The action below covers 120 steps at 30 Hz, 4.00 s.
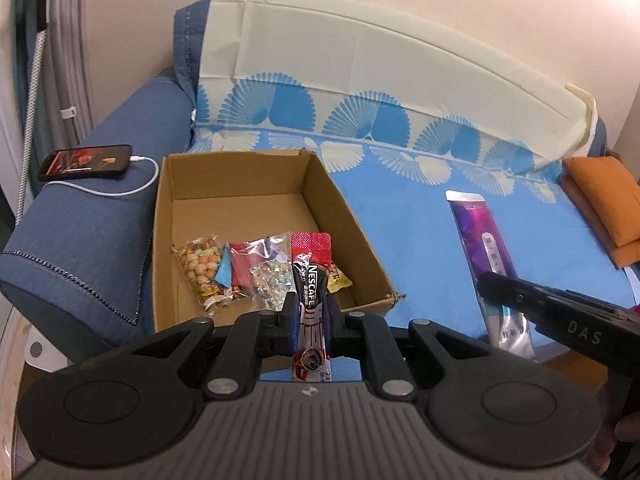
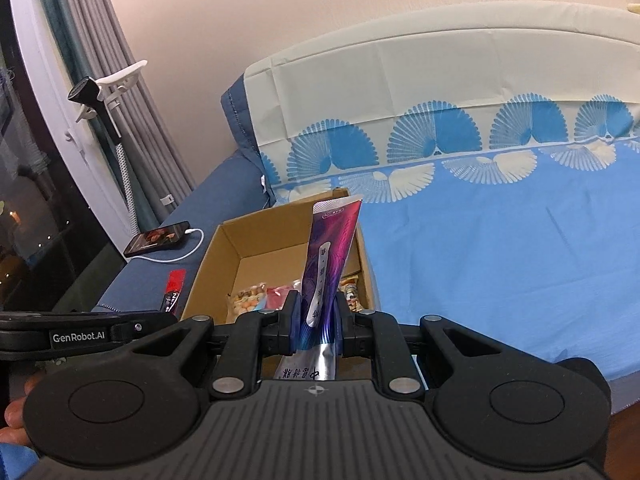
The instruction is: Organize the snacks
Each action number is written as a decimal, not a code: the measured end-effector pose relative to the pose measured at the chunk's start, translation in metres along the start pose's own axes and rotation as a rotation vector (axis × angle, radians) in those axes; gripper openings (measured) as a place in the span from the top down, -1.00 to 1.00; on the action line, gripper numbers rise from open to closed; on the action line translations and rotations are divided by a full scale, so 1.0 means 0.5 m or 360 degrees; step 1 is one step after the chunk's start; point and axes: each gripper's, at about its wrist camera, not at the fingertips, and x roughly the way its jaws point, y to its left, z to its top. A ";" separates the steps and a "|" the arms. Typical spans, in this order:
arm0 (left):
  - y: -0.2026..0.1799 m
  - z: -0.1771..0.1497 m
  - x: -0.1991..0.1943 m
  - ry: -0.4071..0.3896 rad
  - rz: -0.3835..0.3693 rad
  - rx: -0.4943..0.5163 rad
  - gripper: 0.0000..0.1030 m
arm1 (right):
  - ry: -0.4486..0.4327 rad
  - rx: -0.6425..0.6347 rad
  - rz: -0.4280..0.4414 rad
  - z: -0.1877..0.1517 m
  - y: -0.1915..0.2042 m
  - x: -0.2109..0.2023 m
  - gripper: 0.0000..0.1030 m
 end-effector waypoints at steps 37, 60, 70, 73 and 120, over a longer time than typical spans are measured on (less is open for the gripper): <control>0.055 0.052 0.070 0.0035 0.0064 -0.0044 0.75 | 0.0140 -0.0073 -0.0064 0.023 0.014 0.085 0.65; 0.134 0.169 0.235 0.0114 0.0132 -0.0109 0.75 | 0.0265 -0.0105 0.0007 0.095 0.042 0.270 0.65; 0.158 0.179 0.352 0.0251 0.0186 -0.0095 0.75 | 0.0386 -0.0064 0.0011 0.090 0.021 0.374 0.65; 0.163 0.179 0.386 0.0297 0.0199 -0.0086 0.75 | 0.0422 -0.0063 0.0009 0.086 0.015 0.404 0.65; 0.066 -0.015 0.124 0.0257 0.0495 0.0001 -0.99 | 0.0209 -0.0324 -0.0144 -0.008 0.075 0.137 -0.90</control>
